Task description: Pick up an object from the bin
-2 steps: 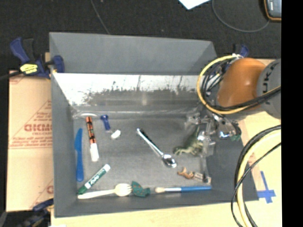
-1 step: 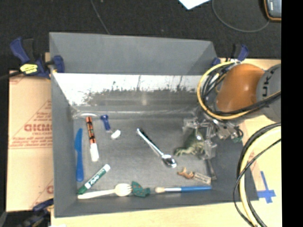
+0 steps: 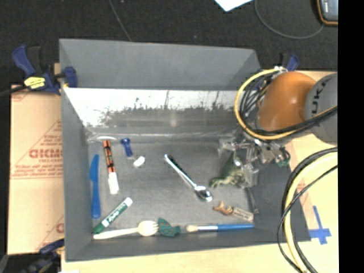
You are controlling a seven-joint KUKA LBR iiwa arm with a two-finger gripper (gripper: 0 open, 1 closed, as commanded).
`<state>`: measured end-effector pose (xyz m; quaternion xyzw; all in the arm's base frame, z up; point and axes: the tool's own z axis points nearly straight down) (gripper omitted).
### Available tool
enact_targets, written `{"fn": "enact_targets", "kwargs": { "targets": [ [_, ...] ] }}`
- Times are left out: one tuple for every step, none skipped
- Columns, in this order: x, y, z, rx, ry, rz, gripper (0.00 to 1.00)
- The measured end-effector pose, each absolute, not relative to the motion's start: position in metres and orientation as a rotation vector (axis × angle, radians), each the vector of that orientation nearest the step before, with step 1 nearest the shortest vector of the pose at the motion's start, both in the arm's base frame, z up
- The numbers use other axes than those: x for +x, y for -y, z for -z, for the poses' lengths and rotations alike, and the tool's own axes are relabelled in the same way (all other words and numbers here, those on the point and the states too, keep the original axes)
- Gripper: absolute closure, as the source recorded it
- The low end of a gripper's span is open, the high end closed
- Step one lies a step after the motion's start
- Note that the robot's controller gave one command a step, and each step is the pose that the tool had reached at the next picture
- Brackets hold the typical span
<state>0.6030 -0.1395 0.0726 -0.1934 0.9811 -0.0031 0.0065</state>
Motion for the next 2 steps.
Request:
{"fn": "enact_targets", "kwargs": {
  "targets": [
    [0.5946,0.1419,-0.0742,-0.604,-3.060,0.013,0.00],
    [0.6026,0.1416,-0.0744,-0.601,-3.061,0.014,1.00]
  ]
}}
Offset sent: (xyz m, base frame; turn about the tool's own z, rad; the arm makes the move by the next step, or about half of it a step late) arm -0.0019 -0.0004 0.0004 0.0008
